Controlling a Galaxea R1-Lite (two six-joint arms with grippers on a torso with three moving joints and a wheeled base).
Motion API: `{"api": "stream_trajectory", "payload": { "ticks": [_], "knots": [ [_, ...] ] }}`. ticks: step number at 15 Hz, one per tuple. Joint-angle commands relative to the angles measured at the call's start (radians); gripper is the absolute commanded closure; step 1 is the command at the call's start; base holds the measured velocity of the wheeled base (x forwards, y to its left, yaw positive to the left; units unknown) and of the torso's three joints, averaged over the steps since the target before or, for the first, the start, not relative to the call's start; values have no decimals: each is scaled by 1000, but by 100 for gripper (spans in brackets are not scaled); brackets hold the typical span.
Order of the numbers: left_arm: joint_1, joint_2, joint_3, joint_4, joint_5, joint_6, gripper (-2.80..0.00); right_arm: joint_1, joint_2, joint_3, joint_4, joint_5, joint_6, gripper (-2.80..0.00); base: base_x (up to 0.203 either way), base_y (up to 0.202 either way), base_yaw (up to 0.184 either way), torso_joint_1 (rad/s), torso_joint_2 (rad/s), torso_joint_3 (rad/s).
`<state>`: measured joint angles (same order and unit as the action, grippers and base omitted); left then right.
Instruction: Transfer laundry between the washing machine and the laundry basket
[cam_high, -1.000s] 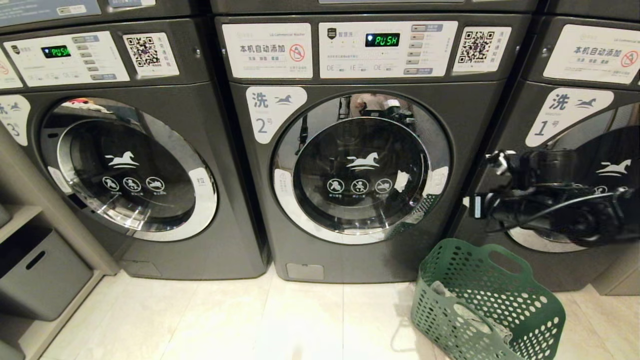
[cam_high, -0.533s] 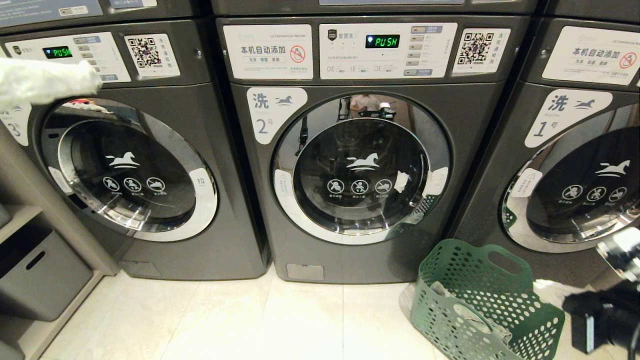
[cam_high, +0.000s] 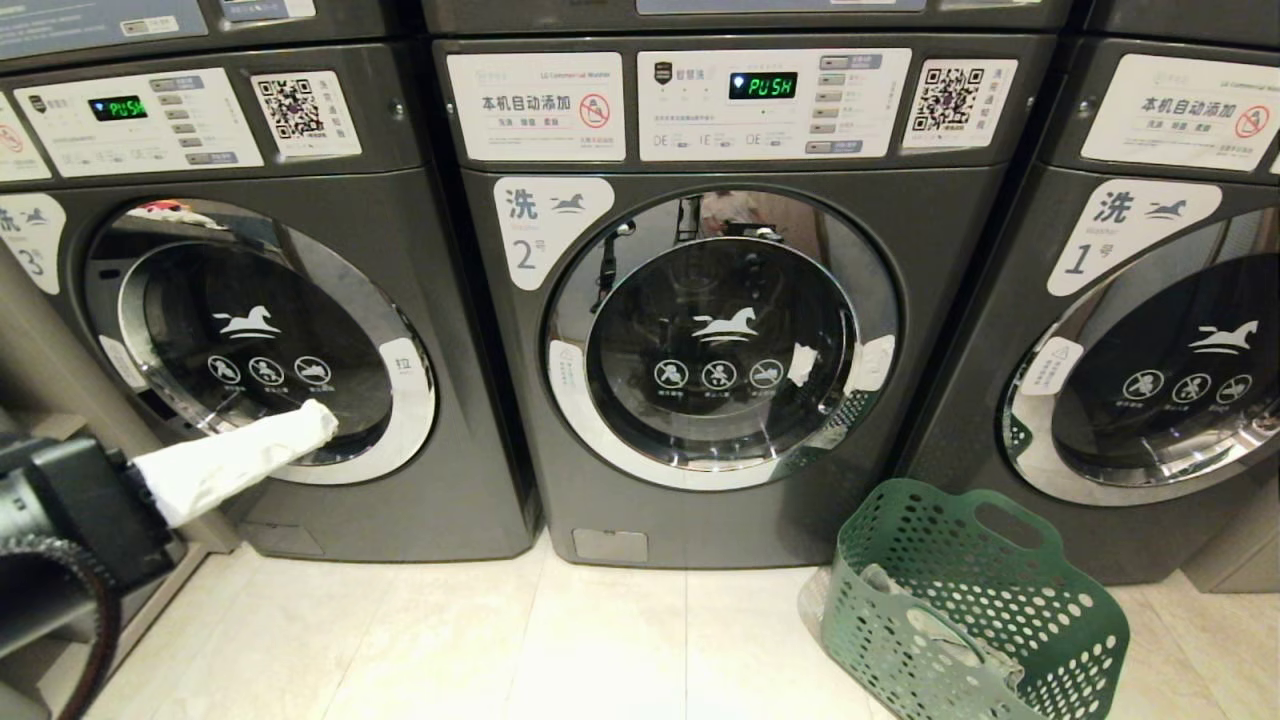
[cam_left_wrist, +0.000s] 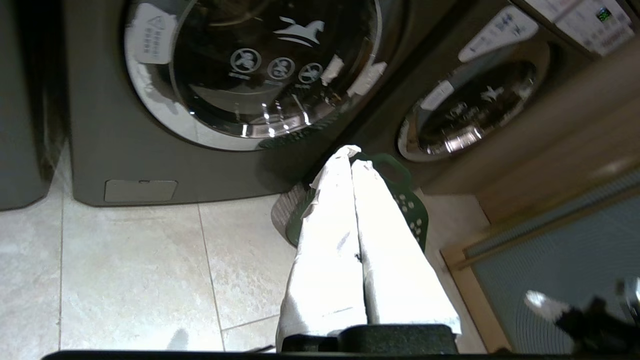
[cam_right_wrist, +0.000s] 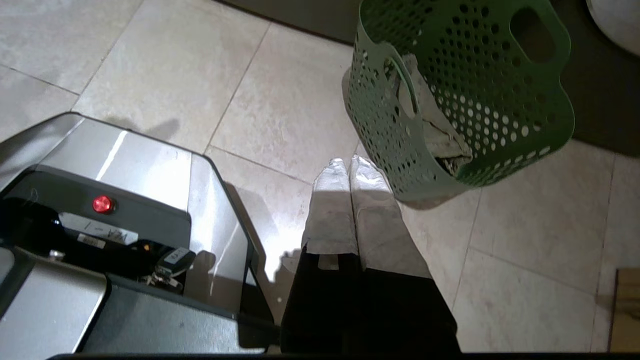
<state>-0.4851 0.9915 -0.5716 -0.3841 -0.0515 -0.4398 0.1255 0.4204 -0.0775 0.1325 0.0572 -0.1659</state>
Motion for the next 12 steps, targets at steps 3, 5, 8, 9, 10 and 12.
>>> {"api": "stream_trajectory", "payload": {
  "ticks": [3, 5, 8, 9, 10, 12],
  "knots": [
    [243, -5, 170, -92, 6, -20, 0, 0, -146, 13, 26, -39, 54, 0, 0, 0, 0, 0, 0, 0],
    [381, -43, 259, -97, 7, 25, 0, -44, -145, 10, 32, -44, 52, 0, 0, 0, 0, 0, 0, 0],
    [431, -198, 409, -91, -1, 164, 0, -106, -175, 10, 35, -43, 48, 0, 0, 0, 0, 0, 0, 0],
    [432, -247, 452, -88, -4, 214, 0, -105, -214, 10, 34, -39, 38, 0, 0, 0, 0, 0, 0, 0],
    [432, -304, 497, -82, -6, 268, 0, -107, -260, 10, 34, -34, 21, 0, 0, 0, 0, 0, 0, 0],
    [433, -439, 548, -17, -9, 341, 0, -111, -376, 11, 33, -23, 7, 0, 0, 0, 0, 0, 0, 0]
  ]
}}
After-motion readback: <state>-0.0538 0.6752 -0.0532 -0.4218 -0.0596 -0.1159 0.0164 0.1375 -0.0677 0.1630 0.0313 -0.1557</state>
